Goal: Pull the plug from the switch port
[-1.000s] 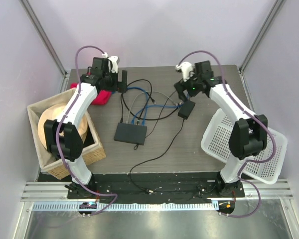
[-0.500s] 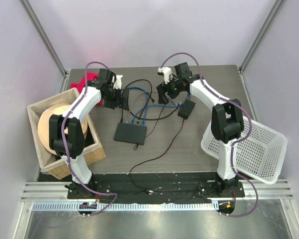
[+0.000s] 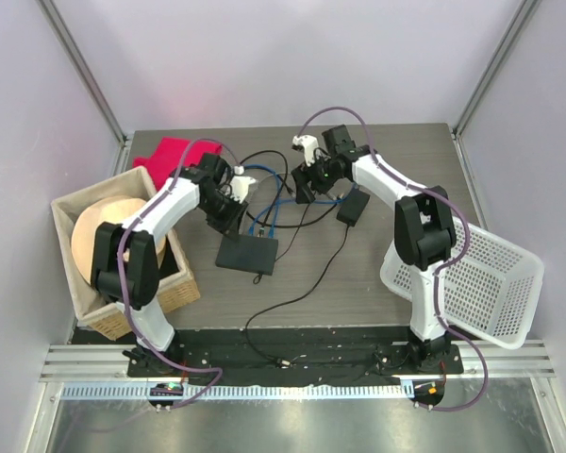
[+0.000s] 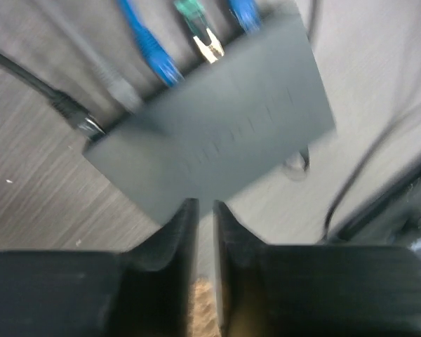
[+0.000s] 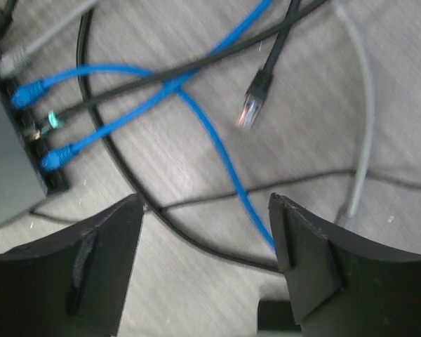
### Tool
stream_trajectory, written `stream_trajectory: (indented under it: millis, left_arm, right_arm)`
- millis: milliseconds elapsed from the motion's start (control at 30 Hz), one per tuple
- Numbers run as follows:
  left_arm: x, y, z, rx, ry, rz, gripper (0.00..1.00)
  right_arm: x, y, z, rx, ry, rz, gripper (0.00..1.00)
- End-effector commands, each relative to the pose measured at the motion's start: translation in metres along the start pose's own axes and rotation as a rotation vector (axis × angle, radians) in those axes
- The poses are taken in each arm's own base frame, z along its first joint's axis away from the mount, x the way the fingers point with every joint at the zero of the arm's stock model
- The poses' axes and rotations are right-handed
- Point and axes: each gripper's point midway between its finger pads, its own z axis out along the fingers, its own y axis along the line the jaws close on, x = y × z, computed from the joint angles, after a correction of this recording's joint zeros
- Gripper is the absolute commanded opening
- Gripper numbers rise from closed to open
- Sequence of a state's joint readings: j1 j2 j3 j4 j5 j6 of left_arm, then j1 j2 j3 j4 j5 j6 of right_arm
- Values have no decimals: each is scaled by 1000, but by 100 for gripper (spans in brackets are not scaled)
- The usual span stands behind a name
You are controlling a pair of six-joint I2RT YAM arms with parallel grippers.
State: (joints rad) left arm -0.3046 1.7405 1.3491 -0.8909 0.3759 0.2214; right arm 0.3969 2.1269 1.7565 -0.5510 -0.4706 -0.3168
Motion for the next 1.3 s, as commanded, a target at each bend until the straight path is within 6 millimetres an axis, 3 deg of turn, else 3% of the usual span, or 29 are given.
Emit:
stream_trajectory:
  millis: [0, 100, 200, 433, 733, 900, 1267]
  left_arm:
    - [25, -20, -24, 169, 146, 246, 7]
    - [49, -21, -26, 205, 262, 305, 0]
    - [67, -15, -20, 154, 298, 338, 0]
    - [92, 22, 6, -43, 361, 322, 0]
    - [71, 45, 30, -135, 317, 259, 0]
    - [58, 45, 39, -135, 292, 202, 0]
    - [19, 44, 54, -83, 227, 137, 0]
  right_arm:
    - [-10, 19, -24, -42, -28, -39, 74]
    - [-6, 32, -14, -87, -9, -47, 68]
    - [-5, 47, -3, -128, 0, -62, 66]
    - [10, 73, 23, -167, 56, -148, 64]
    - [35, 58, 45, -121, 113, -171, 59]
    - [44, 60, 59, -127, 134, -188, 53]
    - [59, 56, 54, -96, 181, -201, 53]
